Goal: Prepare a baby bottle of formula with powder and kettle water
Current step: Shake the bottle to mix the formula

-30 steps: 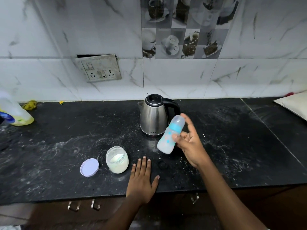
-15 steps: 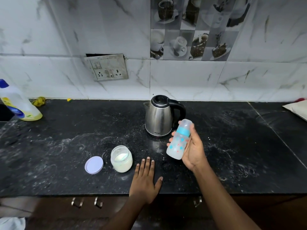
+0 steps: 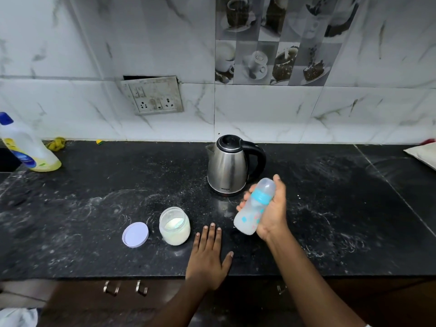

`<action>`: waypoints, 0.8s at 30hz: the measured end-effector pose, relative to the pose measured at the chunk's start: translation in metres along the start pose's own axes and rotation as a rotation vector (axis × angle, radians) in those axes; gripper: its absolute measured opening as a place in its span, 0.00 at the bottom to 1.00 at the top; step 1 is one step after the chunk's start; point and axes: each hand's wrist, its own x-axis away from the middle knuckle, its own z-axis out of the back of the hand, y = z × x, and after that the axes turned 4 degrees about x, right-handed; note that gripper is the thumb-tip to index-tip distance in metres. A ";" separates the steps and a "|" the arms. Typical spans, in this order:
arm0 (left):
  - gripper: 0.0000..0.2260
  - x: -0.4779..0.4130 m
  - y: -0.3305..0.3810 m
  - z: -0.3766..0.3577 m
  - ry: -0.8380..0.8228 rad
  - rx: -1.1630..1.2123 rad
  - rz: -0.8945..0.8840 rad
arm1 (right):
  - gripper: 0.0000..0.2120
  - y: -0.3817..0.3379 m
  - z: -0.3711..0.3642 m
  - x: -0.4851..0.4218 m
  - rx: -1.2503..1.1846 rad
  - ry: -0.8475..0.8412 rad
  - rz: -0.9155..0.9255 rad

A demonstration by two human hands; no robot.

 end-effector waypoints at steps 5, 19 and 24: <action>0.39 0.000 -0.001 -0.001 -0.004 0.002 -0.006 | 0.27 -0.010 0.001 -0.006 0.081 -0.025 -0.038; 0.39 0.000 0.000 0.002 0.012 0.016 -0.007 | 0.27 -0.012 0.002 -0.015 -0.044 -0.037 -0.028; 0.38 0.001 0.000 0.002 0.021 0.028 -0.025 | 0.28 -0.011 0.001 -0.012 -0.019 -0.031 -0.020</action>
